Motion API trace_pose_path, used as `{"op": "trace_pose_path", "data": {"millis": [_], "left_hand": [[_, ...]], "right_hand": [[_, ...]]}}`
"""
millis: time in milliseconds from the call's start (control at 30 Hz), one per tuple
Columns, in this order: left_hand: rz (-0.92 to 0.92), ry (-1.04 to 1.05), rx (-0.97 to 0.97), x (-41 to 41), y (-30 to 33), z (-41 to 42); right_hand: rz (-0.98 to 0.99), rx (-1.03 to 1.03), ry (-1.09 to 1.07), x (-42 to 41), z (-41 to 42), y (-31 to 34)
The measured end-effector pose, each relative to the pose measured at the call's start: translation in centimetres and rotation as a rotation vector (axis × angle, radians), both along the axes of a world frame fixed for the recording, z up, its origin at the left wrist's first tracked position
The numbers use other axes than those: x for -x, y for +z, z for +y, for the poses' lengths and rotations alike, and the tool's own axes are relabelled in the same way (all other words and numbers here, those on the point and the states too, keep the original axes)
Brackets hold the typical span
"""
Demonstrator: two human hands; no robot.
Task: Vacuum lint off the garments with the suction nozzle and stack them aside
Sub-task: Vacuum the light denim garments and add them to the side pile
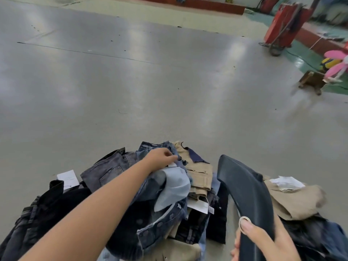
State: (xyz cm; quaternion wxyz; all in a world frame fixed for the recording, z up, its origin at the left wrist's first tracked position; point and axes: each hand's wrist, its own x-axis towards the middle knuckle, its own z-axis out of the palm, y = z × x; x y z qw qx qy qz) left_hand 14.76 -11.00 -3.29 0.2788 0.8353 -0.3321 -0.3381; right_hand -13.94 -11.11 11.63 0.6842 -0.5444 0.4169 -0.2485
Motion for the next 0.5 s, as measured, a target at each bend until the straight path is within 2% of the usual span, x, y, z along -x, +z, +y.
{"op": "trace_pose_path", "data": {"millis": [33, 100, 133, 200, 267, 300, 367, 433, 500], "left_hand": [[-0.103, 0.135, 0.107, -0.4, -1.4, 0.5], [-0.151, 0.426, 0.340, -0.6, -4.1, 3.9], [-0.173, 0.574, 0.398, -0.6, -5.8, 6.6], [-0.138, 0.888, 0.323, 0.0, -10.4, 13.4], [0.060, 1.118, 0.055, 1.7, -15.0, 20.2], [0.146, 1.104, -0.081, 2.8, -16.7, 22.6], [0.206, 0.858, -0.281, 4.7, -18.4, 24.7], [0.183, 0.578, -0.446, 6.3, -18.6, 24.7], [0.081, 0.336, -0.643, 7.1, -17.7, 24.5]], "right_hand": [[0.011, 0.001, 0.009, 0.0, 0.1, 0.0], [0.037, -0.019, -0.011, 0.1, 0.2, -0.3], [0.048, -0.034, -0.010, 0.2, 0.3, -0.4], [0.050, -0.060, -0.011, 0.2, 0.5, -0.5], [0.072, -0.048, 0.015, 0.2, 0.7, -0.9], [0.093, -0.033, 0.029, 0.2, 0.8, -1.1], [0.116, -0.039, 0.057, 0.2, 1.0, -1.8], [0.117, -0.074, 0.057, 0.1, 1.1, -1.9], [0.129, -0.049, 0.063, -0.1, 1.0, -2.2]]}}
